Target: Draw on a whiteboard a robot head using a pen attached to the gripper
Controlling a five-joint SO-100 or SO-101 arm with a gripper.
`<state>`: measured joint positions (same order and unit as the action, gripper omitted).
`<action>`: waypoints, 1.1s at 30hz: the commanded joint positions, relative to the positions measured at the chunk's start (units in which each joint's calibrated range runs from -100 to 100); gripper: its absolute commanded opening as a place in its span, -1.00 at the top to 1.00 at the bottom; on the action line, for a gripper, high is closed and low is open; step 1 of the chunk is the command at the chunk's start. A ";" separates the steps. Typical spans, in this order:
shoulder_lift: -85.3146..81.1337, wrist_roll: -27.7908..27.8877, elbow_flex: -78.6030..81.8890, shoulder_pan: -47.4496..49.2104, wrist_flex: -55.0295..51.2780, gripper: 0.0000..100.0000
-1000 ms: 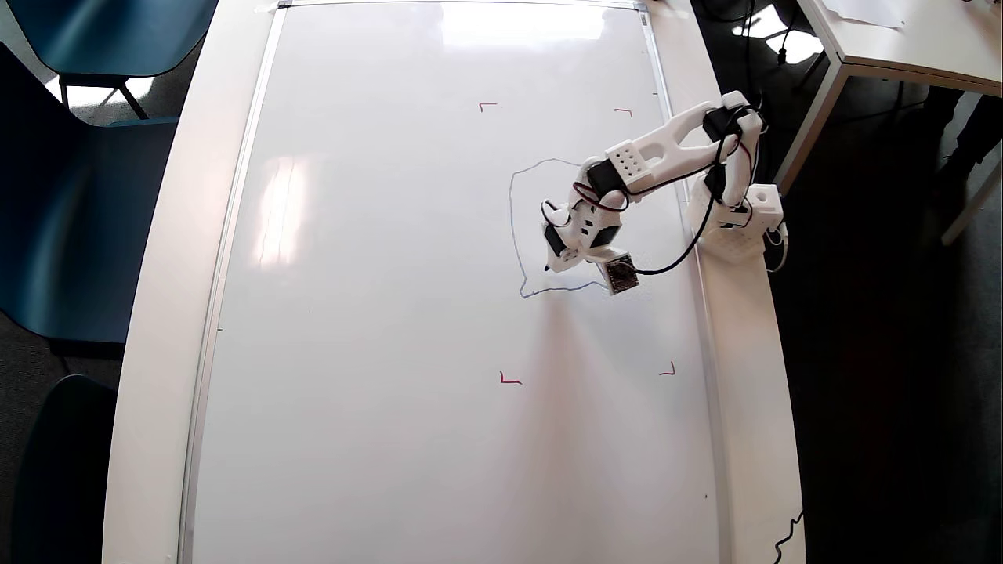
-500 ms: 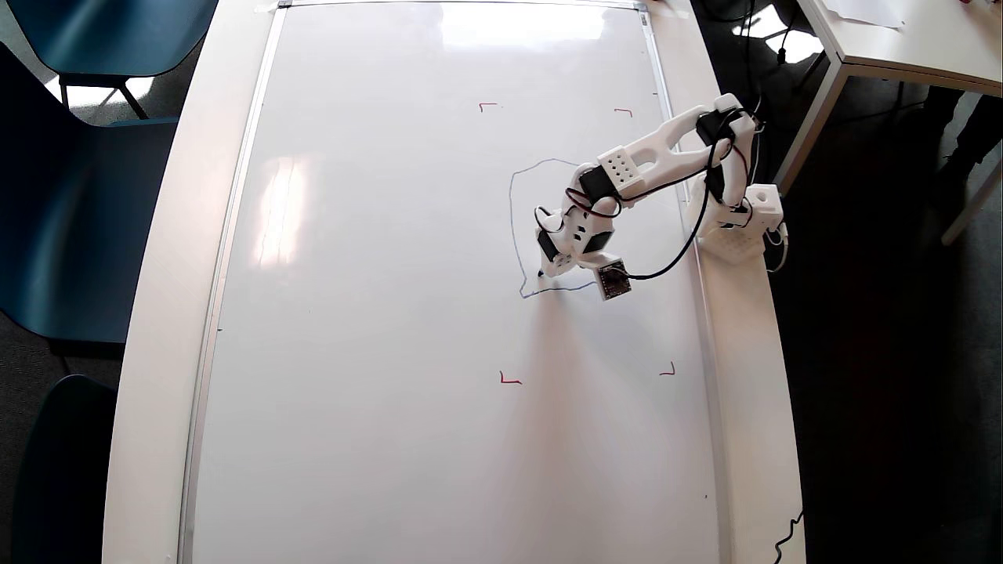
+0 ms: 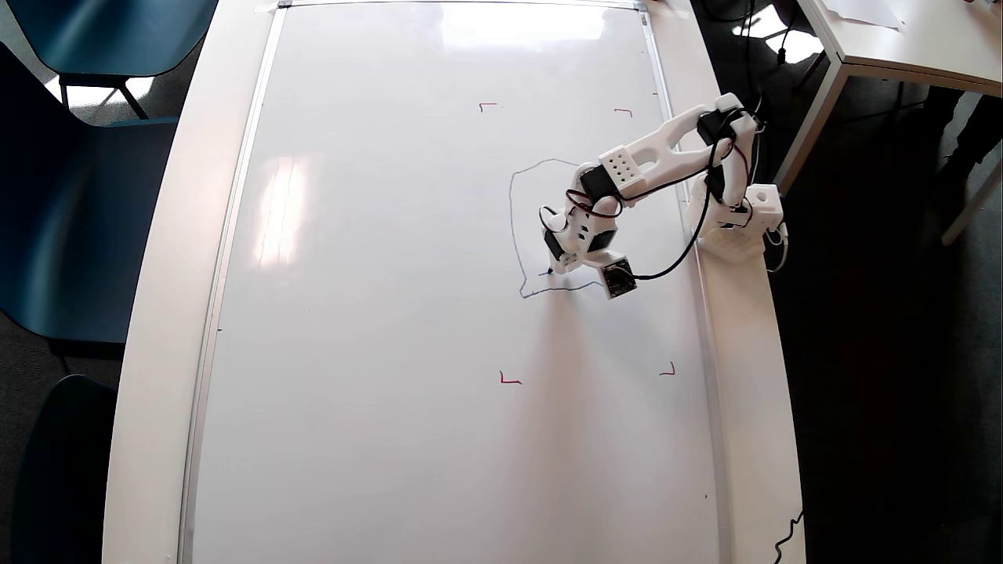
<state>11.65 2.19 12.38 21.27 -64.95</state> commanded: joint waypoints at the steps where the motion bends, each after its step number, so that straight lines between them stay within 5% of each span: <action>1: -0.03 -1.71 0.47 -0.46 -1.78 0.97; 33: -0.03 -2.46 2.19 -8.19 -4.56 0.97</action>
<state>11.14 -0.29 14.57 13.88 -69.85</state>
